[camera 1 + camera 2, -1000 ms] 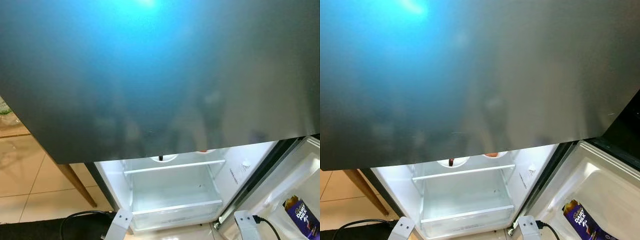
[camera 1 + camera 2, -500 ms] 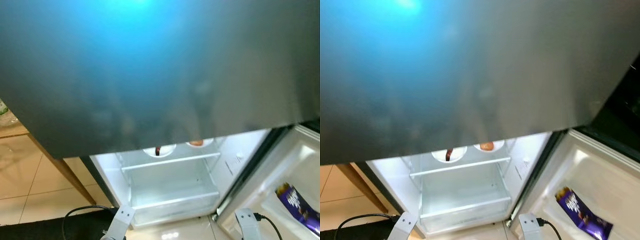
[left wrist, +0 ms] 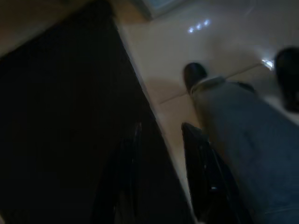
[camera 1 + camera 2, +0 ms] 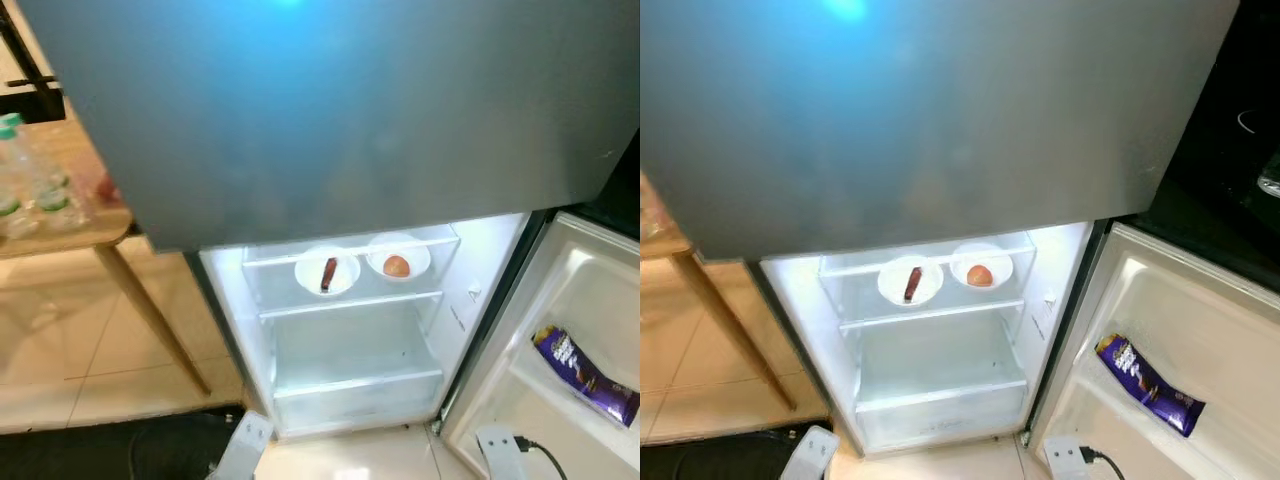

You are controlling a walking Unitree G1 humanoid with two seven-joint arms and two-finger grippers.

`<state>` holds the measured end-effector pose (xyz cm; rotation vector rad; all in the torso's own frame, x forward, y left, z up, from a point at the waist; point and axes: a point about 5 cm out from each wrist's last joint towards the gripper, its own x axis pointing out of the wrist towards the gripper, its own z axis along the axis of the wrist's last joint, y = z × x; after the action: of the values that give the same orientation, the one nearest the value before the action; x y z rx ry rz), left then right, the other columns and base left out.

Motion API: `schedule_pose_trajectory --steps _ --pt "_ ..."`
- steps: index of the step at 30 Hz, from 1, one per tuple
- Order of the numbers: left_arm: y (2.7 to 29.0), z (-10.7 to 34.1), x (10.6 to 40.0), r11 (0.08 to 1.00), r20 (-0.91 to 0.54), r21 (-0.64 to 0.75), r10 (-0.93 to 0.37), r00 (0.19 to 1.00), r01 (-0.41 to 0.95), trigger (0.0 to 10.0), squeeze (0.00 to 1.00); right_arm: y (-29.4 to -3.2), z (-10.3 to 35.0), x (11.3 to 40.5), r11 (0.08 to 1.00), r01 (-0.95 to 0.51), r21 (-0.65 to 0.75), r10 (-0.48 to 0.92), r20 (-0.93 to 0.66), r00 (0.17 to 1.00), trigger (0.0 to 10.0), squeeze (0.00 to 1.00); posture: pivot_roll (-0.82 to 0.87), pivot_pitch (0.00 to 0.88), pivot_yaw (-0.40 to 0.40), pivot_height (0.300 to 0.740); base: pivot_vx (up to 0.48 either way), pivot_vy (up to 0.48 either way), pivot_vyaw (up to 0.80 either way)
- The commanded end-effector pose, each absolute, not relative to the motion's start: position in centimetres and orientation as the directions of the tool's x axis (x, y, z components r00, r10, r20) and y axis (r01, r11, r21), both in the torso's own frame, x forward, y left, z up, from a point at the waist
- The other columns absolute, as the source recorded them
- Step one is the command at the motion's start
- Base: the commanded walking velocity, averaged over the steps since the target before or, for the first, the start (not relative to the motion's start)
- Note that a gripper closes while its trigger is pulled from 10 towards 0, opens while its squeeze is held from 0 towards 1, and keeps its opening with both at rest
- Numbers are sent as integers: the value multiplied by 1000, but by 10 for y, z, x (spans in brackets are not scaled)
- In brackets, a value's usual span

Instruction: Restocking fridge

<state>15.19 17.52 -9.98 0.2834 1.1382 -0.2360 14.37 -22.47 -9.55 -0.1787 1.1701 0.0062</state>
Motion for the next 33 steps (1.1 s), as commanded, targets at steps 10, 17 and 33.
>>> schedule_pose_trajectory --steps 10,17,33 --pt "178 -101 148 937 -923 104 -34 383 334 10000 0 -221 -96 146 989 -79 -123 -82 -913 400 10000 0 -85 0 19 740 -345 0 0" --pt "177 -101 149 937 -922 102 -38 385 334 10000 0 -221 -96 146 989 -78 -125 -84 -913 399 10000 0 -86 0 16 740 -339 0 0" --pt "173 -102 146 938 -924 90 -47 380 336 10000 0 -225 -95 145 989 -78 -128 -86 -912 401 10000 0 -93 0 5 740 -334 0 0"
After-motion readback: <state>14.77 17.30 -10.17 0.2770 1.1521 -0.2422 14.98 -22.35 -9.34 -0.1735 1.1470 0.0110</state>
